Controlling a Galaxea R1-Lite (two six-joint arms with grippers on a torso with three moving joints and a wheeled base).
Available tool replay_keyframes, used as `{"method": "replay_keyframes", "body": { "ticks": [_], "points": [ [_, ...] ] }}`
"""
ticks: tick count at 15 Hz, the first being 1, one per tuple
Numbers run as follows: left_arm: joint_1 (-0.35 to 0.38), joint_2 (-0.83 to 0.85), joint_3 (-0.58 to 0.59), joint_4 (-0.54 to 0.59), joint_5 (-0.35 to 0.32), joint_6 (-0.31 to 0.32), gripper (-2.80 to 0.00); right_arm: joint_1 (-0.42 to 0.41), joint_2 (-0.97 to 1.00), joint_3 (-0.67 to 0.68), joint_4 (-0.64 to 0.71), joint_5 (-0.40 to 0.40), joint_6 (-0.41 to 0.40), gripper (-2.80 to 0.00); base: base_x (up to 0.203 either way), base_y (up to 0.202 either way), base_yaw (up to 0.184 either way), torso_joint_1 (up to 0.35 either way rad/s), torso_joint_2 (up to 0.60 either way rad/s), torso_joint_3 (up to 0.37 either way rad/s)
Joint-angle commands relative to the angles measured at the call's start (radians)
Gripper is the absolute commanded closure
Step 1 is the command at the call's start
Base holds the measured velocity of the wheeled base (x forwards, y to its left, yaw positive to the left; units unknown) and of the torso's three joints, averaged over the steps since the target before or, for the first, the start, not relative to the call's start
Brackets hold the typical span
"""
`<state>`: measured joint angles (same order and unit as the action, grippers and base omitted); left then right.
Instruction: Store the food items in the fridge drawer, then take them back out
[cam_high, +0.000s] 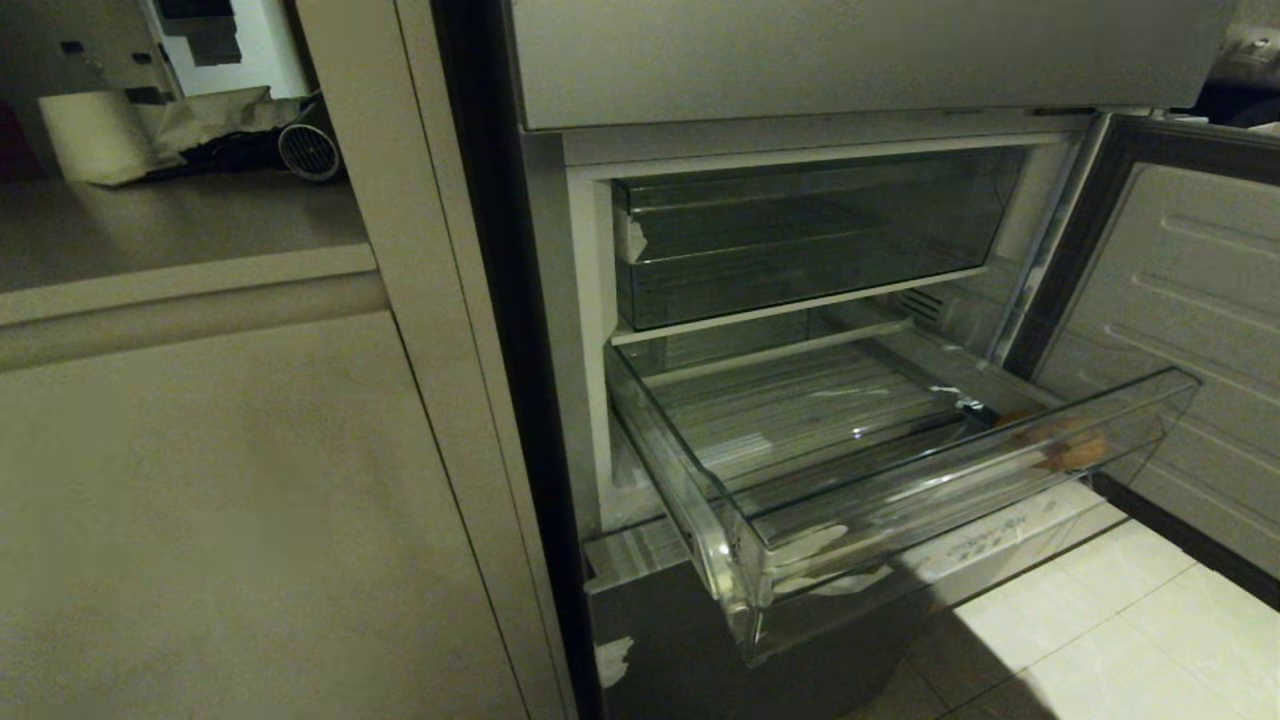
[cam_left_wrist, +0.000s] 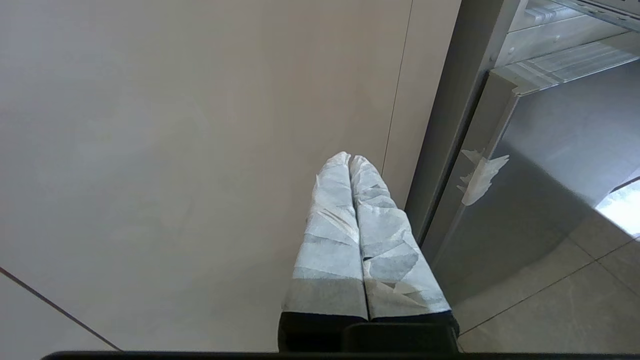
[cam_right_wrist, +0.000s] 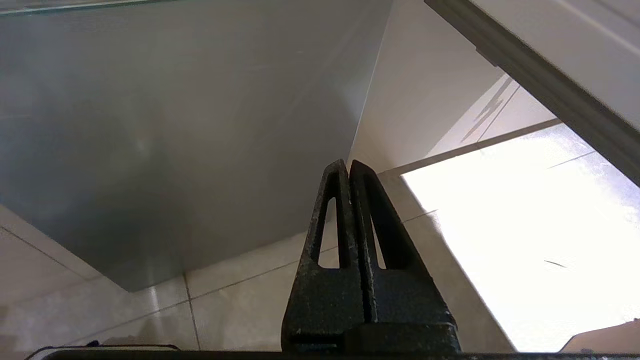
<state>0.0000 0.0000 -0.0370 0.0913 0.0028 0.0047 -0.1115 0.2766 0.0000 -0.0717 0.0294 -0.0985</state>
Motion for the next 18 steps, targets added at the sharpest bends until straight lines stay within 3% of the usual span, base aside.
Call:
{"method": "replay_keyframes", "body": {
  "ticks": [1, 4, 11, 15, 18],
  "points": [
    [0.000, 0.000, 0.000, 0.001, 0.000, 0.000, 0.00, 0.027, 0.003, 0.031, -0.002, 0.001, 0.005, 0.00, 0.000, 0.000, 0.000, 0.000, 0.00, 0.000],
    [0.000, 0.000, 0.000, 0.001, 0.000, 0.000, 0.00, 0.107, -0.001, 0.031, -0.003, 0.001, 0.017, 0.00, 0.000, 0.000, 0.000, 0.000, 0.00, 0.000],
    [0.000, 0.000, 0.000, 0.001, 0.000, -0.001, 0.00, 0.114, -0.269, 0.031, -0.005, -0.002, 0.049, 0.00, 0.000, 0.000, 0.000, 0.000, 0.00, 0.000],
    [0.000, 0.000, 0.000, 0.001, 0.000, -0.002, 0.00, 0.113, -0.278, 0.031, -0.006, -0.045, 0.118, 0.00, 0.000, 0.000, 0.000, 0.000, 0.00, 0.000],
    [0.000, 0.000, 0.000, 0.001, 0.000, -0.002, 0.00, 0.113, -0.278, 0.032, -0.007, -0.045, 0.117, 0.00, 0.000, 0.000, 0.000, 0.000, 0.00, 0.000]
  ]
}}
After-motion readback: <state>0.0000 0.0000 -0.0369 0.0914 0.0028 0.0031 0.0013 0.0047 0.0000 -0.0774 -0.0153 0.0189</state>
